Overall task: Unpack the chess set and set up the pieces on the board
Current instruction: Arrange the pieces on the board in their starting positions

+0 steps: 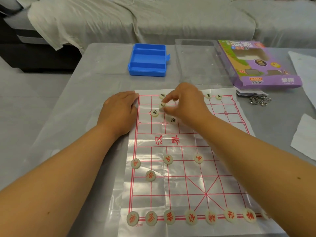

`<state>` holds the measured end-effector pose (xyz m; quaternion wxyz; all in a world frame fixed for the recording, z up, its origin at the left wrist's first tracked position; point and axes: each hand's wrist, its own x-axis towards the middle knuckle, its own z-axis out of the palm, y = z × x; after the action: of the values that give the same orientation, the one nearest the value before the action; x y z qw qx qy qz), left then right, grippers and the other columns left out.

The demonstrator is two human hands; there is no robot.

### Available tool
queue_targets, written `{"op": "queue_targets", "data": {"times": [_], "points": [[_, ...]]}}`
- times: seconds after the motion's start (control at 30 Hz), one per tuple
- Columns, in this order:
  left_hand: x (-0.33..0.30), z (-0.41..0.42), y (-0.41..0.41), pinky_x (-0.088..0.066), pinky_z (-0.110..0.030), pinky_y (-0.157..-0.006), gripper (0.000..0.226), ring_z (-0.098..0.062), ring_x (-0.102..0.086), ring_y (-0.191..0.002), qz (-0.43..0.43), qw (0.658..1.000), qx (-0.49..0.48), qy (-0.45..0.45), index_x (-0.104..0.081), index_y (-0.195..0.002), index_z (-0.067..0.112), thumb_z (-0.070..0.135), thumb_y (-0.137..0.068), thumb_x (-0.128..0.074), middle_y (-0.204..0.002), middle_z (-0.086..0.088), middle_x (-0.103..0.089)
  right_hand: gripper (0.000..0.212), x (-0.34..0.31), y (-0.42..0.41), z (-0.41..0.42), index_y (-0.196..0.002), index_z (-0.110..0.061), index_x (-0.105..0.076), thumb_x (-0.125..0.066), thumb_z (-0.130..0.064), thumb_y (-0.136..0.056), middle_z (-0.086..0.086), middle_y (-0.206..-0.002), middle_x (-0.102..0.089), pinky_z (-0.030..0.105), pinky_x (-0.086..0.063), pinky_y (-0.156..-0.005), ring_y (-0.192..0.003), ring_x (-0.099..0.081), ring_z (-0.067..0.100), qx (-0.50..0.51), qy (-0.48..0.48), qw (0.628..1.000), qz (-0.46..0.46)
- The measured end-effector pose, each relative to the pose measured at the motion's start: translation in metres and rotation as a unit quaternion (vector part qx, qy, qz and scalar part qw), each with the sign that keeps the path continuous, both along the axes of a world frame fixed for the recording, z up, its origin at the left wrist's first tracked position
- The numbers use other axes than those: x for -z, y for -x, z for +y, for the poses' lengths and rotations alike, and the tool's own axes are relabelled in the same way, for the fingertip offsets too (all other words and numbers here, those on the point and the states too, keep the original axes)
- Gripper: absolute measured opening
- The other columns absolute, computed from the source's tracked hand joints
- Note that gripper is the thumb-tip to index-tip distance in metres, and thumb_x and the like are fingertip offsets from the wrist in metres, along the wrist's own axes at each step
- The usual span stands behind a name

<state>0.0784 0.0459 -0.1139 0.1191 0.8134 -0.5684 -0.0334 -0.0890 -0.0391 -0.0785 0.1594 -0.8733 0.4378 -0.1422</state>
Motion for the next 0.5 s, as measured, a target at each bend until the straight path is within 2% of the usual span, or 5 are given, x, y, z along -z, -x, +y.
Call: {"op": "queue_targets", "data": {"times": [0.13, 0.27, 0.5], "points": [[0.001, -0.001, -0.002, -0.023, -0.038, -0.117, 0.045, -0.019, -0.034, -0.137, -0.004, 1.0, 0.003, 0.0, -0.038, -0.144, 0.022, 0.035, -0.1, -0.034, -0.15, 0.002, -0.039, 0.035, -0.003, -0.025, -0.024, -0.103, -0.034, -0.07, -0.07, -0.052, -0.073, -0.005, -0.107, -0.061, 0.034, -0.042, -0.091, -0.104, -0.053, 0.016, 0.047, -0.005, 0.999, -0.023], [0.002, -0.002, -0.002, -0.023, -0.038, -0.117, 0.045, -0.018, -0.035, -0.137, -0.007, 1.0, 0.003, 0.003, -0.038, -0.144, 0.023, 0.034, -0.1, -0.035, -0.149, 0.002, -0.039, 0.034, 0.009, -0.05, -0.031, -0.102, -0.034, -0.071, -0.071, -0.051, -0.073, -0.005, -0.109, -0.056, 0.033, -0.036, -0.091, -0.108, -0.048, 0.017, 0.058, 0.007, 0.998, 0.004], [0.004, -0.002, -0.003, -0.022, -0.038, -0.117, 0.045, -0.018, -0.035, -0.136, -0.005, 1.0, 0.006, 0.009, -0.039, -0.143, 0.024, 0.035, -0.1, -0.034, -0.149, 0.003, -0.04, 0.037, 0.016, -0.06, -0.033, -0.105, -0.032, -0.07, -0.068, -0.052, -0.074, -0.003, -0.114, -0.057, 0.033, -0.036, -0.09, -0.111, -0.048, 0.019, 0.065, 0.002, 0.997, 0.029]]}}
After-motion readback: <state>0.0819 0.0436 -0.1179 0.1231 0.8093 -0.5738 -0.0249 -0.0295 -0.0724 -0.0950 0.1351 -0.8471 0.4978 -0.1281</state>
